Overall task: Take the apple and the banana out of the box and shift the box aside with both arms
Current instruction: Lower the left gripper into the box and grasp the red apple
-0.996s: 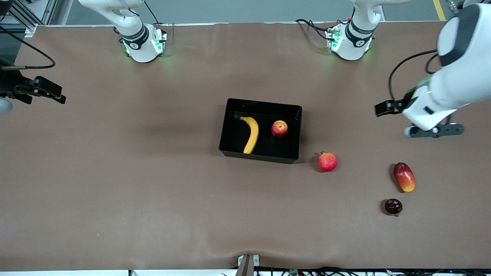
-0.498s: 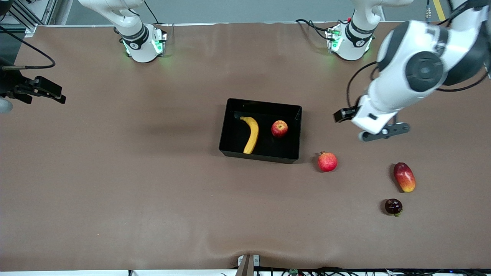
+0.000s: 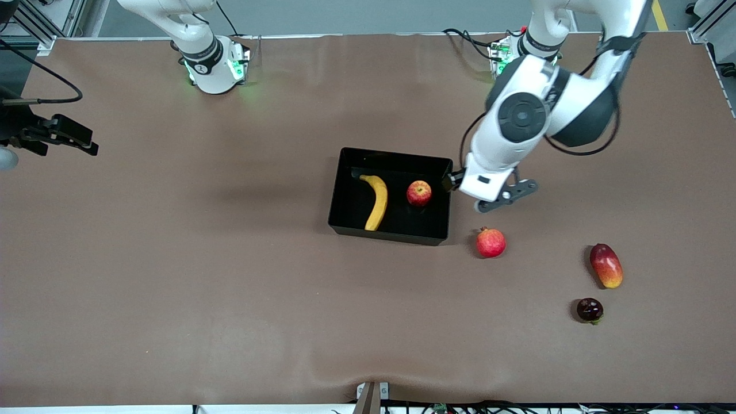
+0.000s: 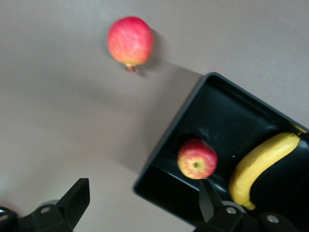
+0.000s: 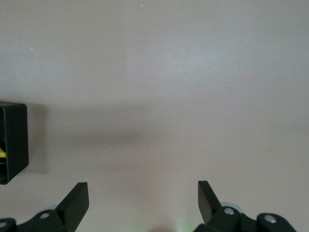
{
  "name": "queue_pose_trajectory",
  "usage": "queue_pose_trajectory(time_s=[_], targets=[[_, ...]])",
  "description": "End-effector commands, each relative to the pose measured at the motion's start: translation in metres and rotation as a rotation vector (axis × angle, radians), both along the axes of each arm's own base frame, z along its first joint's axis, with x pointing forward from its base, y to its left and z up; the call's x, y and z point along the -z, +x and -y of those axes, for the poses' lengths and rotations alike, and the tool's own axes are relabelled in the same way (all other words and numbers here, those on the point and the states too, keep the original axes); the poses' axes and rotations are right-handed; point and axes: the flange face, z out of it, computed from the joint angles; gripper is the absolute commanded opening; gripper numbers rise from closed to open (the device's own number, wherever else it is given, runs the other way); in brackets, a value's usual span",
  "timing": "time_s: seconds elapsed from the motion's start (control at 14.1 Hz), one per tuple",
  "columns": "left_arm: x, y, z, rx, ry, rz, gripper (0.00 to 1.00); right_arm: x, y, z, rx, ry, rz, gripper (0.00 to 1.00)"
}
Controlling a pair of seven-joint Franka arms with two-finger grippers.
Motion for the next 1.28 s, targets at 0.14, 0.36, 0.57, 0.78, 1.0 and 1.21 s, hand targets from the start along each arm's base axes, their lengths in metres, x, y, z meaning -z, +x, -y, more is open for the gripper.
queue_pose_trajectory(time_s=[0.14,0.36,0.57,0.78,1.0,1.21], targets=[[0.055,-0.013,0.058,-0.138,-0.016,0.023,1.0,-0.007,-0.003,0.003,0.006,-0.005,0.007,1.0],[0.089,-0.024,0.08,-0.138,0.001,0.016,1.0,-0.008,-0.003,0.004,0.008,-0.005,0.008,1.0],[0.116,-0.028,0.086,-0.128,0.037,0.012,1.0,-0.008,-0.003,0.002,0.006,-0.003,0.01,1.0],[0.144,-0.034,0.089,-0.109,0.048,0.01,1.0,-0.008,-0.003,0.002,0.006,-0.002,0.01,1.0],[0.172,-0.042,0.094,-0.094,0.098,0.015,1.0,-0.007,-0.002,0.002,0.006,-0.002,0.011,1.0],[0.194,-0.048,0.094,-0.101,0.127,0.009,1.0,-0.008,-0.002,0.003,0.011,-0.002,0.014,1.0]])
